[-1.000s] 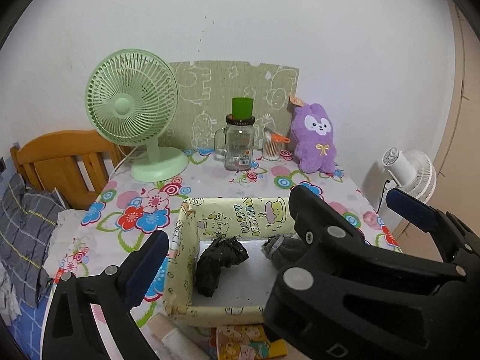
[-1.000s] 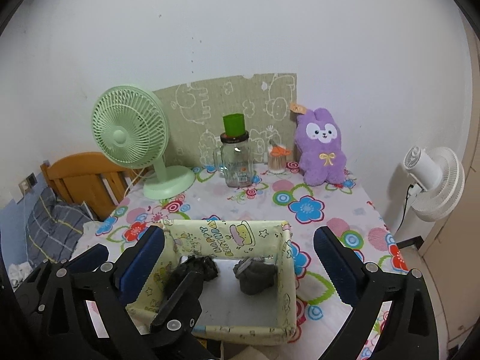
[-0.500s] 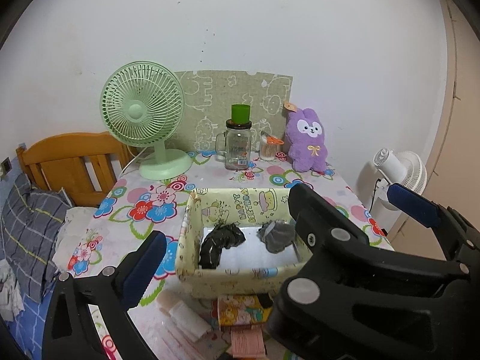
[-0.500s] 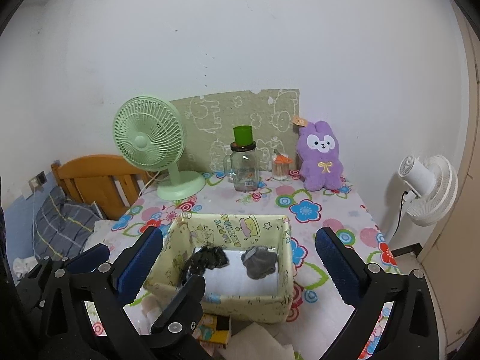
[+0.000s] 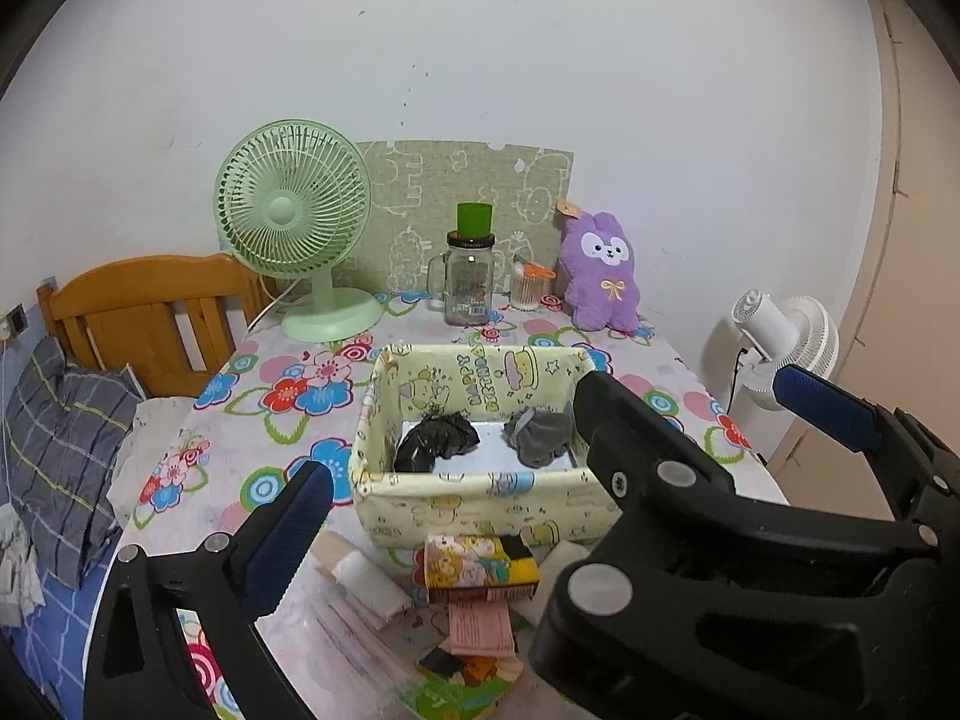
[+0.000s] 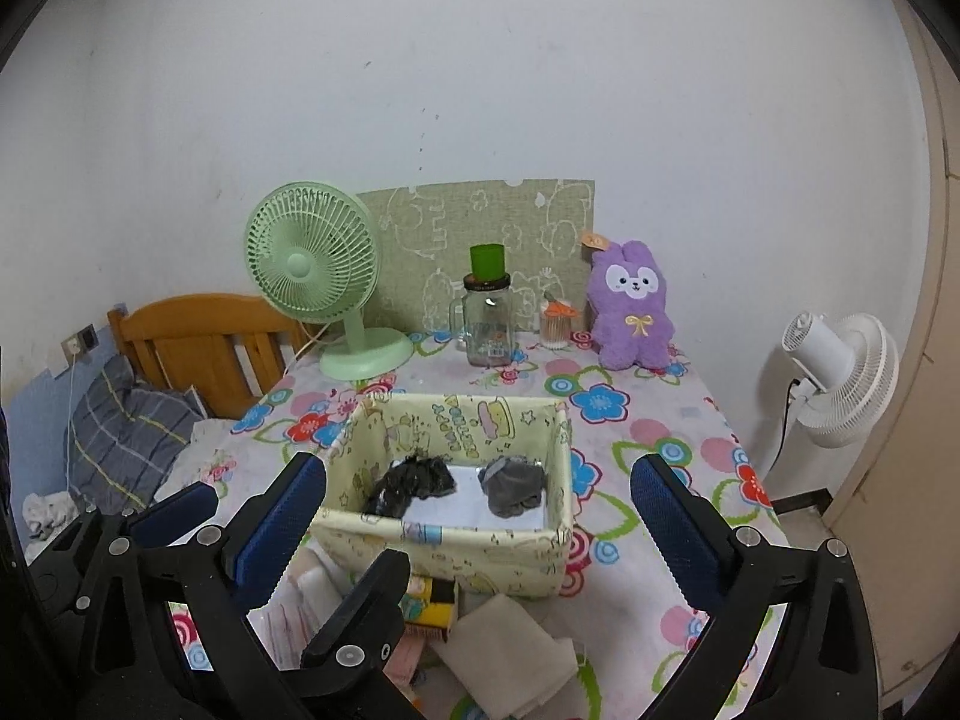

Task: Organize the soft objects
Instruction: 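Raise both open tools out of the fabric box, then move both tools toward the snack box and white towel beside the box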

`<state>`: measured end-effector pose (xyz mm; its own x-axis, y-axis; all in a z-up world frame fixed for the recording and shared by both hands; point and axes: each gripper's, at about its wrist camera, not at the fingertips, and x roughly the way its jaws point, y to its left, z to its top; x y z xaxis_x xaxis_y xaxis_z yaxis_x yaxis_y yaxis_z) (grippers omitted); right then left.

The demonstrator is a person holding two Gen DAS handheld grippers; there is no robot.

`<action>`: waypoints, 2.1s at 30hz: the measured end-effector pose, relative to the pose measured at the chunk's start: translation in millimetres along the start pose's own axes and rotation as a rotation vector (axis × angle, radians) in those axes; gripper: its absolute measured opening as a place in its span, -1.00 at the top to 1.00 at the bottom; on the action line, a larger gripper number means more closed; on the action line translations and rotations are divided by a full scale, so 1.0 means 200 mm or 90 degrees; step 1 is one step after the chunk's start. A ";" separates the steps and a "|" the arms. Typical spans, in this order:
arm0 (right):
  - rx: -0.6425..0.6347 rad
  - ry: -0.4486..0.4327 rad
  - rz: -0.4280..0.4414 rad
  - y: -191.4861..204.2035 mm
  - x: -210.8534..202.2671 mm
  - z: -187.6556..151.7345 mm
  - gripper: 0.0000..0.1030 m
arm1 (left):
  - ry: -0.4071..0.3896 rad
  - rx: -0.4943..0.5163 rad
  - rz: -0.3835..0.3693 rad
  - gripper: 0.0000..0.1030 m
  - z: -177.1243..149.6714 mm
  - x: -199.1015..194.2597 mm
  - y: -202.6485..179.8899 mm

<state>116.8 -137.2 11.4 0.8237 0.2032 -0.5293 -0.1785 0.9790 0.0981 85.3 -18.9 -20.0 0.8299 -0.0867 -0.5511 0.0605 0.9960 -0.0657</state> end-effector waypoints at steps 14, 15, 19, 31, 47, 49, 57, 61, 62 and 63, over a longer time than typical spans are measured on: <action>0.001 0.042 0.015 0.01 0.04 -0.20 -1.00 | 0.024 0.011 0.012 -0.99 -0.18 0.05 0.02; 0.003 0.046 0.017 0.02 0.05 -0.21 -1.00 | 0.028 0.012 0.015 -0.99 -0.19 0.06 0.02; 0.009 0.075 0.017 0.03 0.10 -0.27 -1.00 | 0.045 0.009 0.024 -0.99 -0.23 0.09 0.04; 0.013 0.114 0.028 0.06 0.20 -0.40 -1.00 | 0.085 0.007 0.029 -0.99 -0.34 0.17 0.11; -0.003 0.164 0.048 0.17 0.35 -0.50 -1.00 | 0.141 -0.029 0.054 -0.80 -0.44 0.27 0.26; -0.005 0.167 0.050 0.19 0.36 -0.51 -1.00 | 0.148 -0.034 0.057 -0.77 -0.45 0.28 0.27; -0.017 0.184 0.052 0.25 0.43 -0.53 -1.00 | 0.174 -0.064 0.060 -0.58 -0.48 0.34 0.36; -0.016 0.194 0.049 0.26 0.47 -0.54 -1.00 | 0.201 -0.086 0.049 -0.37 -0.50 0.39 0.41; -0.016 0.197 0.047 0.27 0.48 -0.54 -1.00 | 0.203 -0.086 0.051 -0.36 -0.51 0.40 0.41; -0.018 0.200 0.042 0.27 0.50 -0.54 -1.00 | 0.202 -0.085 0.052 -0.33 -0.51 0.40 0.41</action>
<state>130.8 -65.1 -127.3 0.6043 0.2484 -0.7570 -0.2452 0.9620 0.1199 99.7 54.2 -154.4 0.6143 -0.0304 -0.7885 -0.0886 0.9903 -0.1073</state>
